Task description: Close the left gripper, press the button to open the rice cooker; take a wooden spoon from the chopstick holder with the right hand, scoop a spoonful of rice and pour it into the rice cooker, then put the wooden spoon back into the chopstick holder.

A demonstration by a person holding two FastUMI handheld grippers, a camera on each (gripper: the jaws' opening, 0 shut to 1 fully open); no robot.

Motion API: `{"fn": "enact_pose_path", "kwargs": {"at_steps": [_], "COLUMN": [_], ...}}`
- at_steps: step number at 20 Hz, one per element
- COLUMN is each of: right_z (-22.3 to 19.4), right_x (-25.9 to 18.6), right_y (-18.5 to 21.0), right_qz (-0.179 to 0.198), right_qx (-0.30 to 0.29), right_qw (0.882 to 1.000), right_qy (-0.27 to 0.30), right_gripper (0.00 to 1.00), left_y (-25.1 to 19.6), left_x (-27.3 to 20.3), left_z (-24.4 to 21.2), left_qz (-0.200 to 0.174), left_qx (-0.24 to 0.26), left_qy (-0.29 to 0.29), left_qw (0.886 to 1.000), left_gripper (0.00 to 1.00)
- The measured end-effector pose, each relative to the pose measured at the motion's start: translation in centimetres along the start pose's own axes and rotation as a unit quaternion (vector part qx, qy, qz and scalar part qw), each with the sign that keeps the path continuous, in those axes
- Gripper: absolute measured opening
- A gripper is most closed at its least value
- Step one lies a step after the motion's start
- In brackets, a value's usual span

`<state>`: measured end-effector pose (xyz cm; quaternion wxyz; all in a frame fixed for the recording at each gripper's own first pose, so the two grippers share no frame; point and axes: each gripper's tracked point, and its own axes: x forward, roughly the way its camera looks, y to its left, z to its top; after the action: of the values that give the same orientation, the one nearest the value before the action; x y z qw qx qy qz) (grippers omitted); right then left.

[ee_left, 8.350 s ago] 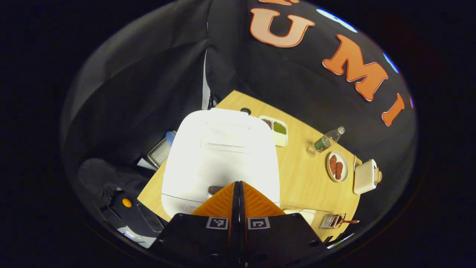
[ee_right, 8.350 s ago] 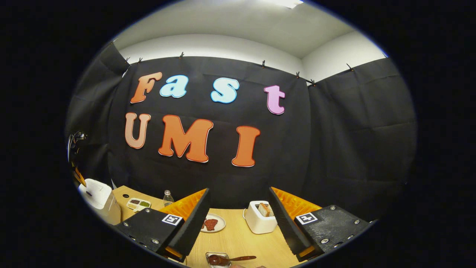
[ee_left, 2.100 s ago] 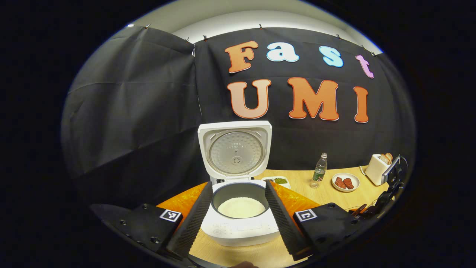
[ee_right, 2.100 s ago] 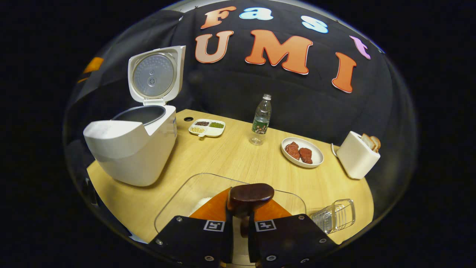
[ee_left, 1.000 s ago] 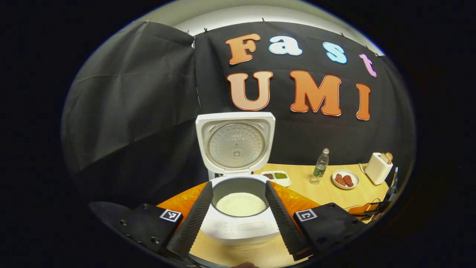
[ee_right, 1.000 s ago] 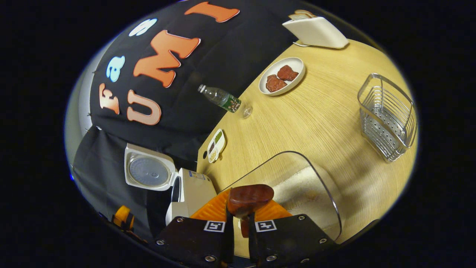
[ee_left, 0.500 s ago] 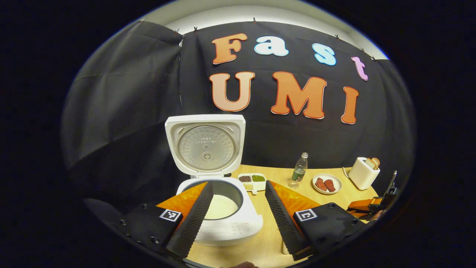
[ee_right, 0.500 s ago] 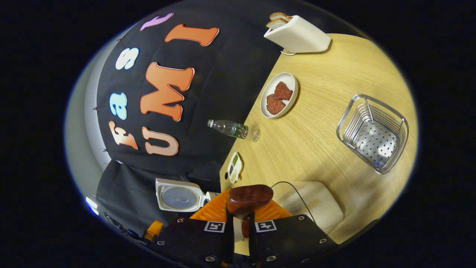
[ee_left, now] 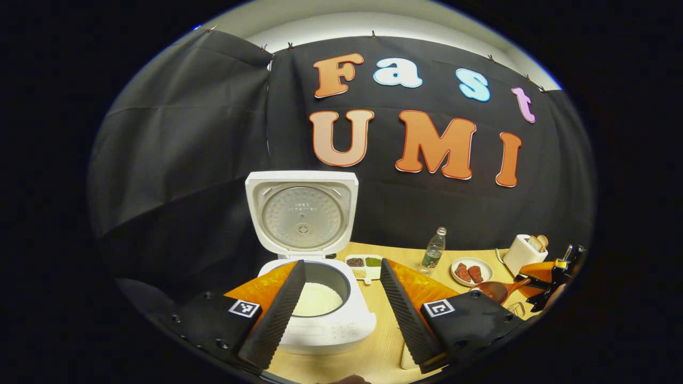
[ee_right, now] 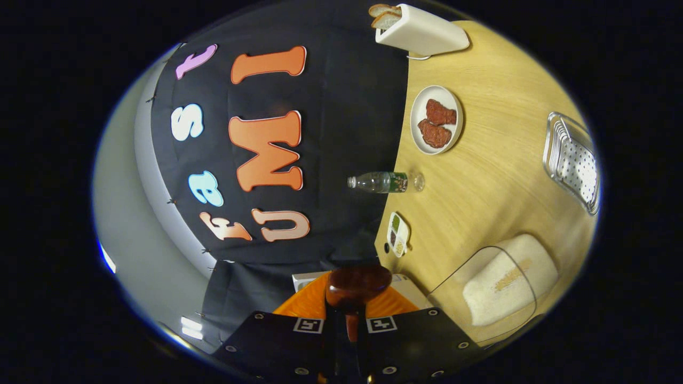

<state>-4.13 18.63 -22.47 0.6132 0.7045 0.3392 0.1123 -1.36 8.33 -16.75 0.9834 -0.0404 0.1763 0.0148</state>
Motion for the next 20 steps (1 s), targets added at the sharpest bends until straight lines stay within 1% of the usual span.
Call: {"fn": "enact_pose_path", "kwargs": {"at_steps": [6, 9, 11, 14, 16, 20], "right_z": [-4.7, -7.3, -9.3, -11.2, -12.4, -14.7], "right_x": [4.9, 7.7, 9.7, 12.5, 14.1, 17.5], "right_y": [3.7, 5.3, 6.4, 7.4, 7.9, 7.9], "right_qz": [0.029, 0.037, 0.038, 0.029, 0.019, -0.012], "right_qx": [0.019, 0.014, 0.007, -0.034, -0.067, -0.134], "right_qw": [0.998, 0.996, 0.994, 0.993, 0.992, 0.987], "right_qy": [0.055, 0.082, 0.099, 0.106, 0.103, 0.091], "right_gripper": [0.15, 0.15, 0.15, 0.15, 0.15, 0.14], "left_y": [5.9, 9.1, 11.6, 15.2, 16.9, 20.6], "left_x": [-1.6, -2.7, -3.1, -3.8, -4.4, -5.5], "left_z": [-0.5, -0.9, -0.9, -1.7, -2.2, -2.8], "left_qz": [0.059, 0.084, 0.104, 0.138, 0.143, 0.153], "left_qx": [-0.02, -0.037, -0.04, -0.042, -0.051, -0.036], "left_qy": [-0.006, -0.007, -0.012, -0.006, 0.004, 0.007], "left_qw": [0.998, 0.996, 0.994, 0.99, 0.988, 0.988], "left_gripper": [0.96, 0.95, 0.95, 0.95, 0.95, 0.96]}}
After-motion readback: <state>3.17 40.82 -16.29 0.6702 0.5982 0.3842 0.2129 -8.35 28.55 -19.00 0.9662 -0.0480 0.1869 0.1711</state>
